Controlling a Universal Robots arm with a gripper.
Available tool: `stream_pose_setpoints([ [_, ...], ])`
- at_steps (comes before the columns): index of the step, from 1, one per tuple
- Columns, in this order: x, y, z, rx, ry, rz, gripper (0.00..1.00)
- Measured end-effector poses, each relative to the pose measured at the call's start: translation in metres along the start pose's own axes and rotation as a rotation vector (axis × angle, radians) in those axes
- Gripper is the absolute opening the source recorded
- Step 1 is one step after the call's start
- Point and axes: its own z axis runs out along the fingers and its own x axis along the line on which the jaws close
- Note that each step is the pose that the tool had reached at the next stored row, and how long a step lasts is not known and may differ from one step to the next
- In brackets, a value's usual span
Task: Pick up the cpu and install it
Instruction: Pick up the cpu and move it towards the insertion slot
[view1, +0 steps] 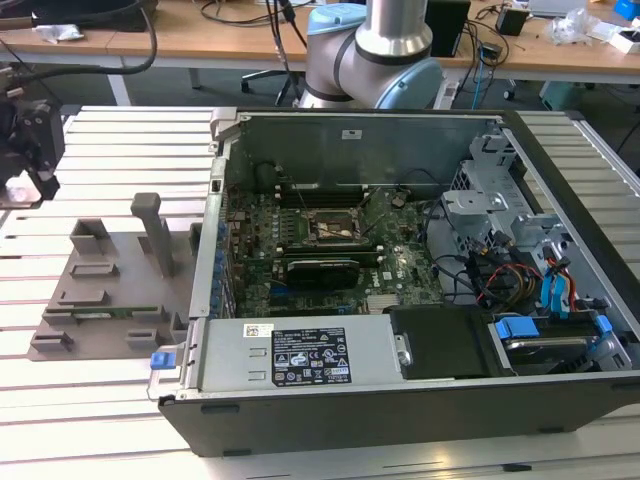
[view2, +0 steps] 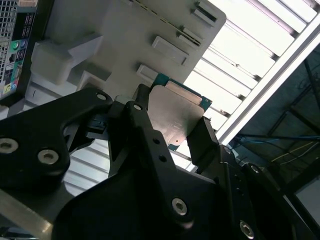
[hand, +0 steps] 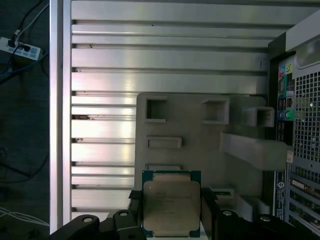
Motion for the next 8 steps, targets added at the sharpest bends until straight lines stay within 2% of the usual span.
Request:
stream_pose_setpoints([
  [8, -0.0001, -0.0002, -0.0085, 0.0006, 0.0, 0.0, 0.55],
])
